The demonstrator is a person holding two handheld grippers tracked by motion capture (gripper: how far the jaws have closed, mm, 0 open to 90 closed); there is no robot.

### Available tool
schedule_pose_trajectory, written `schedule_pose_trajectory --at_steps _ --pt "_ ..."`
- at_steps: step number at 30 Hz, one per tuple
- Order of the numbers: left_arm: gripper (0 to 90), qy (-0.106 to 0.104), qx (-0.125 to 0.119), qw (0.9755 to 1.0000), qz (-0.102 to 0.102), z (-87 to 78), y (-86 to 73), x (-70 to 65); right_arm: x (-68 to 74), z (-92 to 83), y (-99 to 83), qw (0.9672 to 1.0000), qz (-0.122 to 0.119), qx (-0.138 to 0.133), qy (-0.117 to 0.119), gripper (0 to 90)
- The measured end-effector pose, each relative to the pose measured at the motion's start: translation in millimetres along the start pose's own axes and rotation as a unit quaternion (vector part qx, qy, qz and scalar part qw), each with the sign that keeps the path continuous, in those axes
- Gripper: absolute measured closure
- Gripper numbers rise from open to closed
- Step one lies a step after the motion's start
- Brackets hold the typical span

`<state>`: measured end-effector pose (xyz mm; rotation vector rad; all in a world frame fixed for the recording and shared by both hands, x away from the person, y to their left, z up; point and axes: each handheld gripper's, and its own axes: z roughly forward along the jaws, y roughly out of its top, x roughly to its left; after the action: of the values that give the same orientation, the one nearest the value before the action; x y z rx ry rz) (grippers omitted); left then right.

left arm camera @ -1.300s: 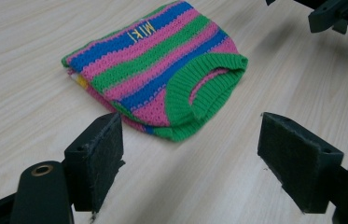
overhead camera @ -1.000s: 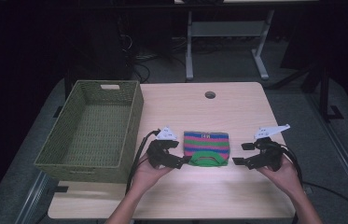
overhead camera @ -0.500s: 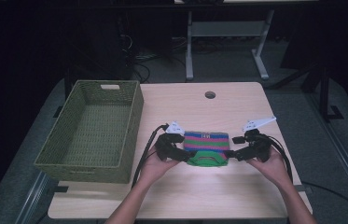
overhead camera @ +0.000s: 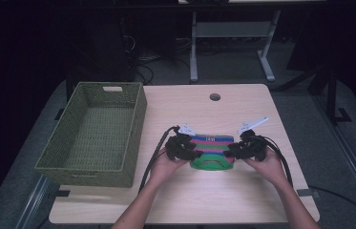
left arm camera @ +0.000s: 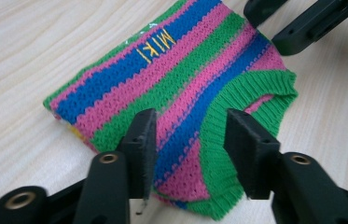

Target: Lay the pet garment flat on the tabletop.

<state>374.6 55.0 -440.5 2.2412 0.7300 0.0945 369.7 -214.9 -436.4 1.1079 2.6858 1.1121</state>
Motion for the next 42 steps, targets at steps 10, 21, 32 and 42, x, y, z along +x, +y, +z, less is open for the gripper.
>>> schedule_pose_trajectory --at_steps 10,21,32,42 --pt "72.0 0.030 0.045 0.9978 0.038 12.6 -5.1 -0.2 -4.6 16.5 -7.1 0.9996 0.001 0.027 -0.004 75.2" --pt "76.4 0.024 0.040 0.9981 0.040 9.5 -11.6 -2.3 -0.1 18.5 -10.0 0.9994 -0.016 0.029 -0.012 81.3" --pt "74.7 0.005 0.053 0.9971 0.053 -0.5 -20.5 -11.5 11.7 16.1 -18.6 0.9995 -0.016 0.027 0.009 81.4" --pt "72.0 0.004 0.069 0.9935 0.091 -10.5 -30.3 -29.3 31.4 12.0 -28.2 0.9987 -0.034 0.036 0.013 79.1"
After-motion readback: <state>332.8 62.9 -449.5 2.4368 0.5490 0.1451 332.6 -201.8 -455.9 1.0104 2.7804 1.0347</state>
